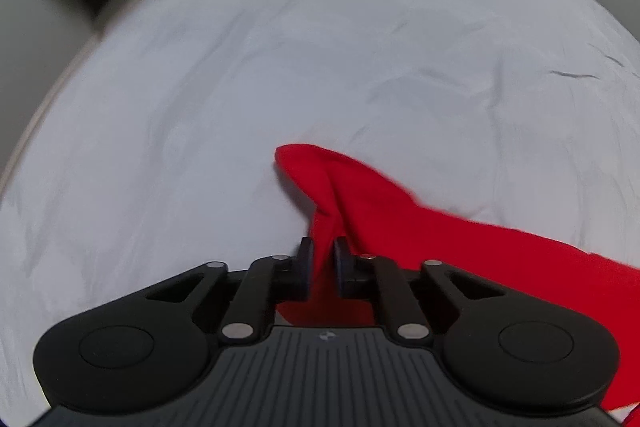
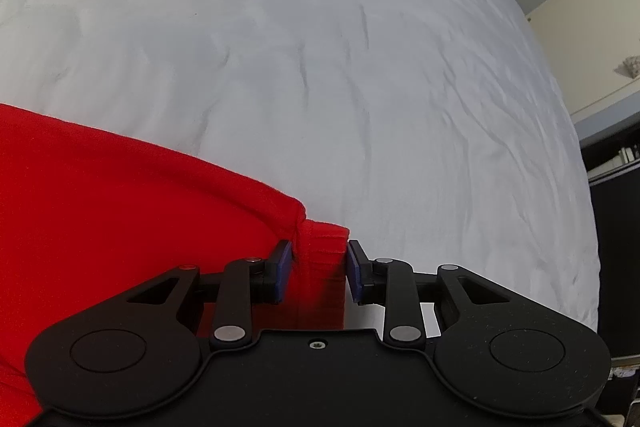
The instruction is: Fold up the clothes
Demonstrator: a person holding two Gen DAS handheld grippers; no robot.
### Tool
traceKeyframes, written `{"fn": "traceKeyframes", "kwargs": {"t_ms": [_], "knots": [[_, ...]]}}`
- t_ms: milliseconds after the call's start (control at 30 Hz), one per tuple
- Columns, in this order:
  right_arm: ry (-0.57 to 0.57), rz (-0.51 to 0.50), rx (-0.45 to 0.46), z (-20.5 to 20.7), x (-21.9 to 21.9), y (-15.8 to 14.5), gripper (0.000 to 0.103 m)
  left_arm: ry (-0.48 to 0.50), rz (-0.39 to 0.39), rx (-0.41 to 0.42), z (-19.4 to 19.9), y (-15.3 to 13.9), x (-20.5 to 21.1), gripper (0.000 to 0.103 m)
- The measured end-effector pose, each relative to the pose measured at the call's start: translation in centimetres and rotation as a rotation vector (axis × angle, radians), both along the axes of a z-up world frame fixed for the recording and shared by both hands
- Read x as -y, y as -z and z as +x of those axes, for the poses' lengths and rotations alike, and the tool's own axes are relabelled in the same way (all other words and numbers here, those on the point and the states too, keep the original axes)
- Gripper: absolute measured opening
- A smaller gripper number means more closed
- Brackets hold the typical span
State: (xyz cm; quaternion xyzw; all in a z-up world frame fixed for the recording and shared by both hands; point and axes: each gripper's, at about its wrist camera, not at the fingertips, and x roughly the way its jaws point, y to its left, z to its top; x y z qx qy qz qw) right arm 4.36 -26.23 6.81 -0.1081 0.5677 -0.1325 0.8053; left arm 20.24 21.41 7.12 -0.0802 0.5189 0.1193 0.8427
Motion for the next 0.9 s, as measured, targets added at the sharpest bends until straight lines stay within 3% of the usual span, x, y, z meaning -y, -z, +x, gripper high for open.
{"fn": "traceKeyframes", "kwargs": {"t_ms": [167, 233, 467, 567, 667, 767, 900], "knots": [[0.0, -0.006, -0.001, 0.3, 0.0, 0.3, 0.028, 0.247, -0.208, -0.005, 0.6, -1.6, 3.6, 0.011], [-0.003, -0.009, 0.001, 0.5, 0.1, 0.4, 0.028, 0.285, -0.22, -0.007, 0.8, -2.0, 4.7, 0.02], [-0.036, 0.008, 0.002, 2.7, 1.4, 1.6, 0.028, 0.261, -0.272, 0.014, 0.6, -2.5, 5.4, 0.031], [-0.042, 0.01, 0.001, 3.3, 1.6, 1.9, 0.028, 0.238, -0.199, 0.002, 0.6, -2.0, 5.8, 0.033], [-0.038, 0.018, 0.004, 3.9, 1.8, 2.2, 0.028, 0.119, -0.166, -0.016, 1.2, -1.1, 5.1, 0.033], [-0.035, 0.022, 0.006, 4.3, 1.7, 2.4, 0.028, 0.049, -0.245, -0.071, 1.3, 0.0, 4.2, 0.031], [-0.048, 0.017, 0.001, 4.7, 1.9, 2.6, 0.028, 0.167, -0.378, -0.06, 0.8, 0.2, 6.1, 0.031]]}}
